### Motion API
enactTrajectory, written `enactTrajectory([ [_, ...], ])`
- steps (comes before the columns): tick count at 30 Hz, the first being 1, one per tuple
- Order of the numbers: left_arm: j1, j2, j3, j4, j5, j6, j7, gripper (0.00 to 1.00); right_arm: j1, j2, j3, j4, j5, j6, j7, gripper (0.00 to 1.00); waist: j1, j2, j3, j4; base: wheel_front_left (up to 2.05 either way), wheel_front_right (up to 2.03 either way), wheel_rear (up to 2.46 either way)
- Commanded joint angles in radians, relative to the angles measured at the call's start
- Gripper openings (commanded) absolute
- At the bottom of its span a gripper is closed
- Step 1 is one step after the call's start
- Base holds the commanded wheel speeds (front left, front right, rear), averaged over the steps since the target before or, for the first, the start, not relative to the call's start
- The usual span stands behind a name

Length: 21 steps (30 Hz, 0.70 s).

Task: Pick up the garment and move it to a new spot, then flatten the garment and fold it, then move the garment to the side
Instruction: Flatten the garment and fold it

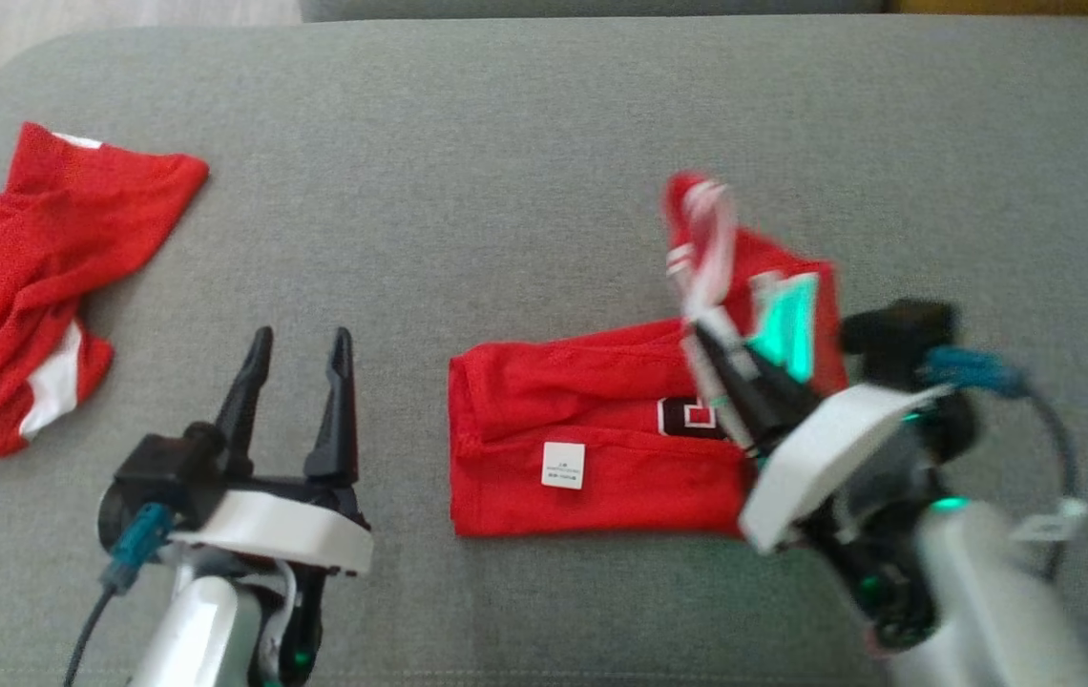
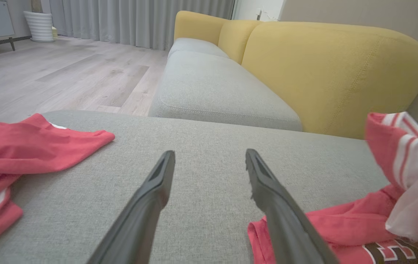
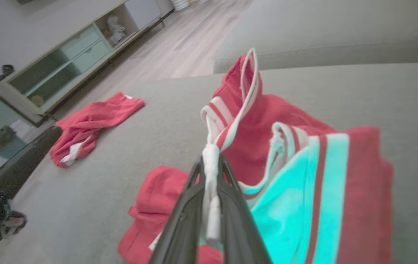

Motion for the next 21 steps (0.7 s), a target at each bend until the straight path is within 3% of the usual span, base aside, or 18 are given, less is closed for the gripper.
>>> enactTrajectory([
  [1,-0.028,0.004,0.024,-0.024,0.011,-0.004,-0.012,1.00,-0.045,0.011,0.061,-0.003,0.043,0.007,-0.033,0.00,0.0000,0.0000,-0.001,0.010,0.00,0.00,0.00],
  [8,-0.036,-0.011,0.005,-0.010,0.011,-0.012,-0.012,1.00,-0.103,0.012,0.241,0.211,0.170,0.007,-0.194,0.00,0.0000,0.0000,0.013,0.040,0.00,0.00,0.00],
  [13,-0.044,-0.016,0.003,-0.004,0.011,-0.016,-0.012,1.00,-0.162,0.012,0.300,0.308,0.189,0.007,-0.254,0.00,0.0000,0.0000,0.027,0.046,0.00,0.00,0.00],
  [14,-0.045,-0.017,0.004,-0.003,0.010,-0.016,-0.012,1.00,-0.174,0.012,0.312,0.328,0.197,0.007,-0.264,0.12,0.0000,0.0000,0.031,0.046,0.00,0.00,0.00],
  [15,-0.047,-0.018,0.008,-0.003,0.010,-0.015,-0.012,1.00,-0.187,0.012,0.327,0.344,0.198,0.007,-0.273,0.66,0.0000,0.0000,0.033,0.045,0.00,0.00,0.00],
  [16,-0.048,-0.019,0.010,-0.003,0.010,-0.014,-0.012,1.00,-0.198,0.012,0.341,0.353,0.202,0.007,-0.289,1.00,0.0000,0.0000,0.036,0.045,0.00,0.00,0.00],
  [21,-0.054,-0.021,0.018,-0.006,0.016,-0.013,-0.012,1.00,-0.249,0.012,0.399,0.349,0.227,0.007,-0.372,1.00,0.0000,0.0000,0.045,0.037,0.00,0.00,0.00],
])
